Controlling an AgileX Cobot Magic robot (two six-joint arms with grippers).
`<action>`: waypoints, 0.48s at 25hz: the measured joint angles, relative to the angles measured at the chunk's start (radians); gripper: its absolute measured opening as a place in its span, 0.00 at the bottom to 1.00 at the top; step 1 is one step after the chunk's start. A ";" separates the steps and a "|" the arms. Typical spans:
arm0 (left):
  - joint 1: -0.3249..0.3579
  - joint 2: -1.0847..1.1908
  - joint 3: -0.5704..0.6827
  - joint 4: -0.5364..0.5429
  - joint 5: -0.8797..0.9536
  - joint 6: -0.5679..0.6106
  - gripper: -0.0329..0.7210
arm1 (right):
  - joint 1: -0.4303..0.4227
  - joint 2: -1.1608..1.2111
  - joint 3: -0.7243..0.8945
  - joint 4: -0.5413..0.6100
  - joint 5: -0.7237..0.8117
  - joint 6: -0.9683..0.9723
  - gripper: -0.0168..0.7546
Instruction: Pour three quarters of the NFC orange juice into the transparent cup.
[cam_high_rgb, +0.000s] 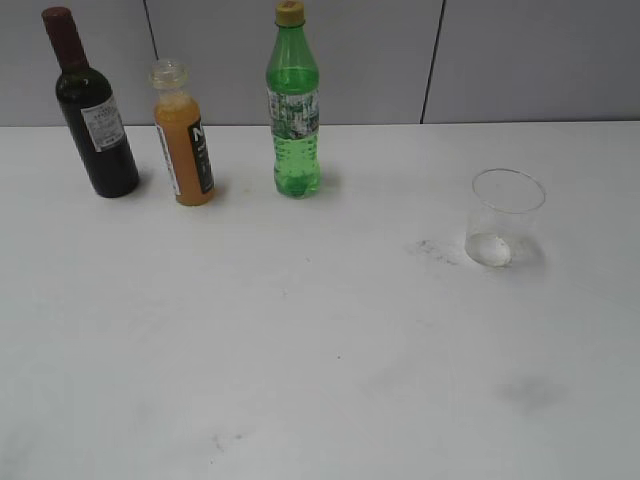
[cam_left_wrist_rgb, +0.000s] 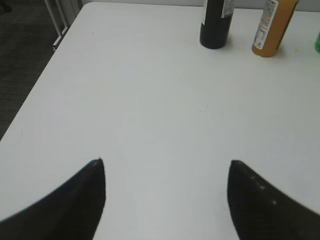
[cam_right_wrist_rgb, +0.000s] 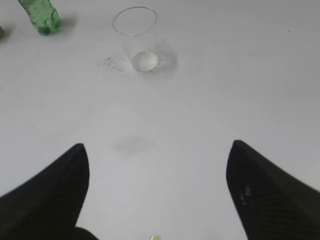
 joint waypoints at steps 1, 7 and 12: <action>0.000 0.000 0.000 0.000 0.000 0.000 0.82 | 0.000 0.019 -0.003 0.008 -0.032 0.000 0.87; 0.000 0.000 0.000 0.000 0.000 0.000 0.82 | 0.000 0.147 -0.004 0.050 -0.241 -0.007 0.84; 0.000 0.000 0.000 0.000 0.000 0.000 0.82 | 0.000 0.258 -0.004 0.056 -0.366 -0.013 0.81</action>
